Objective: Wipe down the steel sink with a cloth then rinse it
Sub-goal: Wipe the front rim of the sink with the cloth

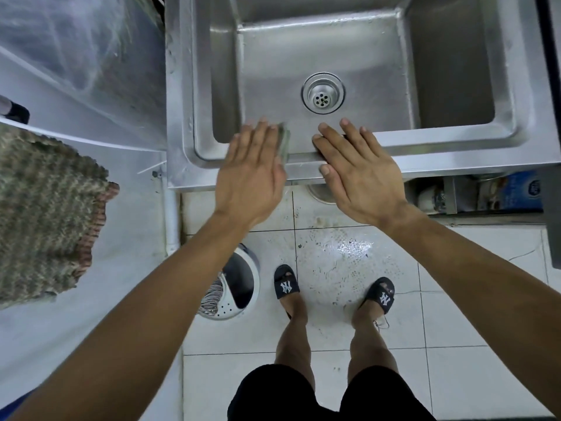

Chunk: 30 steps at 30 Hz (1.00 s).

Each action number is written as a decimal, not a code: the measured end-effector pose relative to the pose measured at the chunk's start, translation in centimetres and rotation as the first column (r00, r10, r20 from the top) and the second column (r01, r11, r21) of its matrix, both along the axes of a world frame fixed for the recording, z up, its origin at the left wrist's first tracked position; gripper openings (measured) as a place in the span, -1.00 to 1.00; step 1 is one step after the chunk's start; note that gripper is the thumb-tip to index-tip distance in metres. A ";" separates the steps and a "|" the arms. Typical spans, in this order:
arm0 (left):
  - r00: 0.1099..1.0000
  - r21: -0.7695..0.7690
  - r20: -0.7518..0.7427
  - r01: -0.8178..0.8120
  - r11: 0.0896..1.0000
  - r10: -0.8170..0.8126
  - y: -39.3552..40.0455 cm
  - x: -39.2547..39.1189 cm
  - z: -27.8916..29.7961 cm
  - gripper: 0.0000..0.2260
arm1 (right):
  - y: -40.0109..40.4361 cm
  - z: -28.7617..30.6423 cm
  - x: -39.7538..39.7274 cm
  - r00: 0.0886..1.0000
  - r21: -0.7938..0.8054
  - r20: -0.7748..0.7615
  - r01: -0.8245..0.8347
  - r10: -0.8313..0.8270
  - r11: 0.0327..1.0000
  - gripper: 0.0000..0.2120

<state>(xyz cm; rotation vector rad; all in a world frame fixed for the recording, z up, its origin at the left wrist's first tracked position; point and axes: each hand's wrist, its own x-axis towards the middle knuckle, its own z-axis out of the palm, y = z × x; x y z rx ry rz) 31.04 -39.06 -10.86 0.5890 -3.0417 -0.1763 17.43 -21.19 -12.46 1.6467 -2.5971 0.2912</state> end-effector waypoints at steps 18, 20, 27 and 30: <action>0.994 0.009 -0.077 0.083 0.997 -0.082 1.1 -0.6 -0.7 -0.52 | -0.1 -0.1 0.3 1.000 -0.065 0.011 0.017 -0.017 0.998 -0.53; 0.982 -0.008 -0.073 0.175 0.984 -0.175 -1.3 1.8 -0.9 -0.53 | -0.1 -0.1 0.3 1.000 -0.067 0.019 0.019 -0.017 0.998 -0.53; 0.933 -0.052 0.040 0.359 0.932 -0.357 -10.3 6.2 0.2 -0.50 | -0.4 0.0 0.5 0.998 -0.075 0.042 0.042 -0.039 0.996 -0.52; 0.995 -0.019 0.000 0.097 0.995 -0.097 -6.6 5.4 0.3 -0.50 | -0.7 0.1 0.8 0.996 -0.060 0.058 0.078 -0.074 0.995 -0.52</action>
